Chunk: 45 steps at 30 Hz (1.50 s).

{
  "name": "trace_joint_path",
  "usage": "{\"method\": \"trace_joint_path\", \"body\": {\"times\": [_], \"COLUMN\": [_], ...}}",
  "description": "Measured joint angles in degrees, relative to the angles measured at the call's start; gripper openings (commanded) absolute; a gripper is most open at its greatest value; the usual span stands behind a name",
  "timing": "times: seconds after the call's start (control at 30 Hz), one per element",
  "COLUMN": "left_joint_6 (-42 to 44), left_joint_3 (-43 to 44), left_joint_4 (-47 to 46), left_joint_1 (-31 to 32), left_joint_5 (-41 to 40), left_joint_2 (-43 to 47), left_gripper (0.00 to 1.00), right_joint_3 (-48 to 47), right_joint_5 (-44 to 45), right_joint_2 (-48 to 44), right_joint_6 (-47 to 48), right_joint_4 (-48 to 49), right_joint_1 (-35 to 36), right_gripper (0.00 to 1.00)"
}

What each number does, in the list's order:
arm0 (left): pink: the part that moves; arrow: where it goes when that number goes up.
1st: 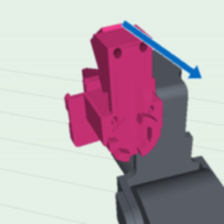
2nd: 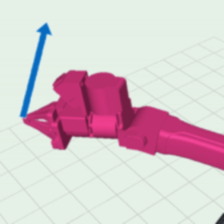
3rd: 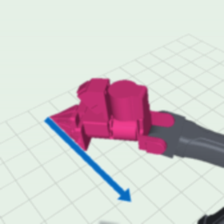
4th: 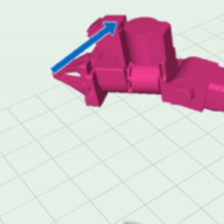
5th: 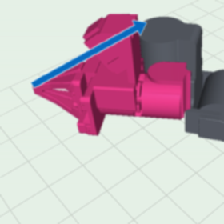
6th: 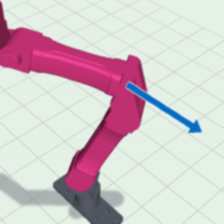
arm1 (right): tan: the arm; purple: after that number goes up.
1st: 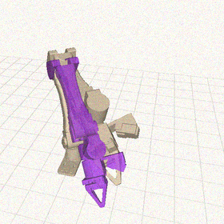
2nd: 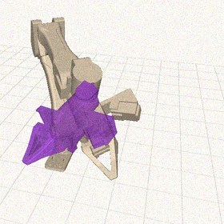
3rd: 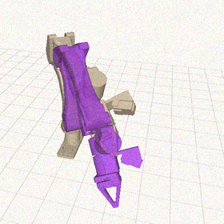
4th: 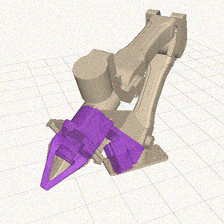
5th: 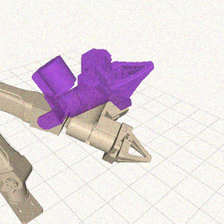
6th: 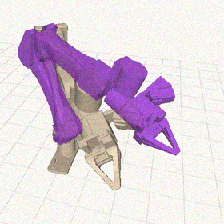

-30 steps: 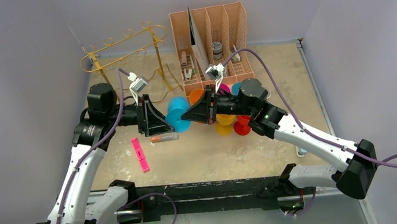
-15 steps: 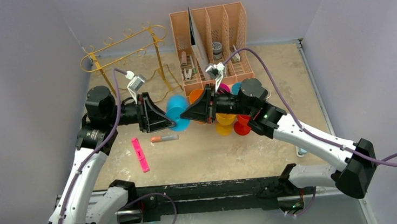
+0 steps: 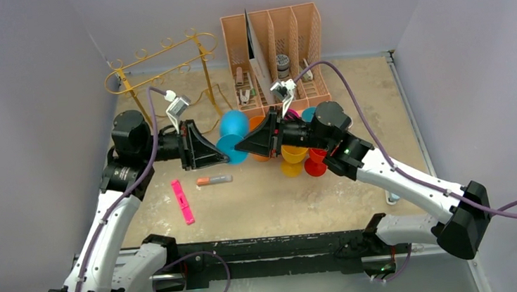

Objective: Take the wine glass off the wine glass rack
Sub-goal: Place the wine glass at the center of the board.

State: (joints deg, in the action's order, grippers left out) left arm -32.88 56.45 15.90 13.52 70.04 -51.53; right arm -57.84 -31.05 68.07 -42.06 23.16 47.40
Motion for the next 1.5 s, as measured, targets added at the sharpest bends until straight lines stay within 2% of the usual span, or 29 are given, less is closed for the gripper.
{"method": "trace_joint_path", "body": {"times": [0.1, 0.17, 0.2, 0.33, 0.53, 0.63, 0.77, 0.9, 0.93, 1.07, 1.13, 1.27, 1.5], "left_joint_6": [-2.08, -2.32, -2.29, -2.1, -4.9, -5.22, -3.74, -0.87, -0.37, 1.99, 3.69, 9.66, 20.65], "left_joint_3": [-0.2, -0.2, -0.2, -0.2, -1.09, -1.33, -1.29, -0.72, -0.57, -0.46, -0.46, -0.46, -0.46], "left_joint_4": [-3.04, -3.19, -3.17, -3.61, -7.61, -7.82, -5.57, -2.45, -1.88, -0.46, 0.28, 3.3, 7.23], "left_joint_1": [0.02, 0.02, 0.02, 0.04, 0.04, 0.07, 0.07, 0.07, 0.07, 0.09, 0.07, 0.07, 0.07], "left_joint_5": [-0.24, -0.24, -0.24, -1.77, -2.71, -2.4, -1.22, -0.2, -0.11, 0.15, 0.31, 1.05, 3.02], "left_joint_2": [-0.9, -0.94, -0.83, -0.66, -1.11, -1.4, -1.44, -1.44, -1.38, -0.92, -0.35, 2.51, 7.87], "left_gripper": [0.0, 0.17, 0.21, 0.23, 0.12, 0.14, 0.0, 0.0, 0.0, 0.0, 0.0, 0.0, 0.0], "right_joint_3": [-0.02, -0.02, -0.02, -0.02, 0.09, 0.33, 0.37, 0.68, 0.72, 1.03, 0.66, -4.35, -7.8], "right_joint_5": [0.02, 0.04, 0.04, 0.04, 1.55, 1.7, 1.62, 1.49, 1.49, 0.52, -1.2, -1.16, 6.71], "right_joint_2": [-0.04, 0.02, 0.07, 0.07, 0.0, 0.0, 0.0, 0.0, -0.02, -0.44, -1.18, -3.45, -11.13], "right_joint_6": [-0.31, -0.35, -0.37, -0.52, -0.46, -0.46, -0.24, 0.44, 0.5, 0.26, 1.01, 7.61, 16.9], "right_joint_4": [0.33, 0.13, 0.04, -1.03, -0.98, -0.98, -1.03, -1.09, -1.09, -1.07, -2.45, -12.31, -22.67], "right_joint_1": [-0.07, -0.22, -0.24, 0.07, 0.22, 0.22, 0.22, 0.28, 0.33, 0.52, 0.44, 0.33, 0.13], "right_gripper": [0.0, 0.0, 0.0, 0.0, 0.0, 0.0, 0.0, 0.0, 0.05, 0.43, 0.58, 0.75, 0.9]}}
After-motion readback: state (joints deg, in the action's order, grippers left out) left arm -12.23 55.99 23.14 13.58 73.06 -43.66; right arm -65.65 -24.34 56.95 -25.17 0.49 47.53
